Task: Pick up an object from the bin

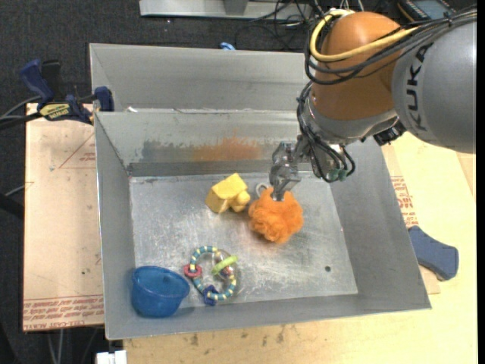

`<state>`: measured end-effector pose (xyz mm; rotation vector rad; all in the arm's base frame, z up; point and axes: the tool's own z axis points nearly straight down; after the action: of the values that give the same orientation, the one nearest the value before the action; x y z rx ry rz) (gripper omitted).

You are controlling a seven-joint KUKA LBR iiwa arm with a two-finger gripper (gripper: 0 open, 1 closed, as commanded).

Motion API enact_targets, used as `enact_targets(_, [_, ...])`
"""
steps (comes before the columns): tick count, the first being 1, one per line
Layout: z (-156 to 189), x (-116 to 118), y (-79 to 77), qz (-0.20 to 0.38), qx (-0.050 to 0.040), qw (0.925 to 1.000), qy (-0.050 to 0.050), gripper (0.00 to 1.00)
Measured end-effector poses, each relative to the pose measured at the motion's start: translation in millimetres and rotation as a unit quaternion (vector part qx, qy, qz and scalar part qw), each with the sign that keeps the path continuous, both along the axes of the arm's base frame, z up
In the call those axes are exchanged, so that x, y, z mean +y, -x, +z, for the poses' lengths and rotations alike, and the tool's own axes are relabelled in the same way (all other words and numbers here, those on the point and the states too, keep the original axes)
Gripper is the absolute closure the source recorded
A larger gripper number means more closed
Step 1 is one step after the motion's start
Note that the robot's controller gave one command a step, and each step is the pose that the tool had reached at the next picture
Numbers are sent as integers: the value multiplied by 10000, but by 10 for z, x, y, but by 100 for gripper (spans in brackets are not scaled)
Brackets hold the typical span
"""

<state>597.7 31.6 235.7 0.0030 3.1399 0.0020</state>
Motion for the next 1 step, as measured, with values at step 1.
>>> enact_targets(1, [0,0,0,-1,0,10000,0,0])
